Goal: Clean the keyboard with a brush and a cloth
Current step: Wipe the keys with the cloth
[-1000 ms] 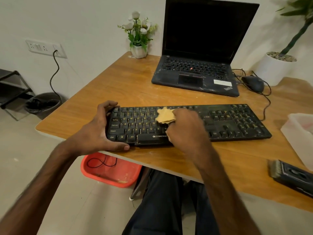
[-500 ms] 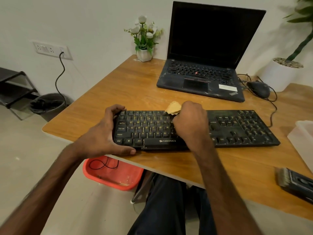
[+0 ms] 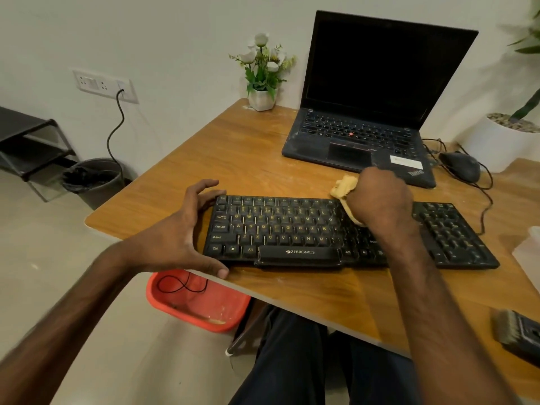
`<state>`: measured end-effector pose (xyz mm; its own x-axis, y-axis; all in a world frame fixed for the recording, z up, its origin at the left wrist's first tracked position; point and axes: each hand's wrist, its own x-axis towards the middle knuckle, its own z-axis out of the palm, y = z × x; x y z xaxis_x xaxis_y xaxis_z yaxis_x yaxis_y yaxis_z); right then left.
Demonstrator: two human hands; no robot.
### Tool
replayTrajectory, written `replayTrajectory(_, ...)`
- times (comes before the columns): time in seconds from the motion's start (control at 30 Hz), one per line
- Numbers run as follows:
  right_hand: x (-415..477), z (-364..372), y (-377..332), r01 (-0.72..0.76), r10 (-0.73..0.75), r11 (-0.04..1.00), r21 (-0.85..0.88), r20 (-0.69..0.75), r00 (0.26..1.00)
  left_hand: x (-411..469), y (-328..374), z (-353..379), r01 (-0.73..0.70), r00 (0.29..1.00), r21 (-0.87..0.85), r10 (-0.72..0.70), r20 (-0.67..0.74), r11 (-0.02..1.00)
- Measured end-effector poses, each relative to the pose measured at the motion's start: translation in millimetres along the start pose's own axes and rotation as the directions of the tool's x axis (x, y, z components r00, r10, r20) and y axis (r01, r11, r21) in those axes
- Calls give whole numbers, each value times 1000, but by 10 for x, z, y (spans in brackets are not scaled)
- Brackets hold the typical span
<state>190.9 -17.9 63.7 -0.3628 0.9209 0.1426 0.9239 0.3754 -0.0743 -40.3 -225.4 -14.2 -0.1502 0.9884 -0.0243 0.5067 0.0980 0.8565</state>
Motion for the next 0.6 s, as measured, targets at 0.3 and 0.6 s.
replayTrajectory(0.3,-337,163,-1279,360,-382,893,270,31,924,-13,6,51,8,999,-68,-12,-51,998)
replayTrajectory(0.6,-343,170,-1379,652,-673,721,234,17,739,1,13,55,-7,998,-108,0,-70,994)
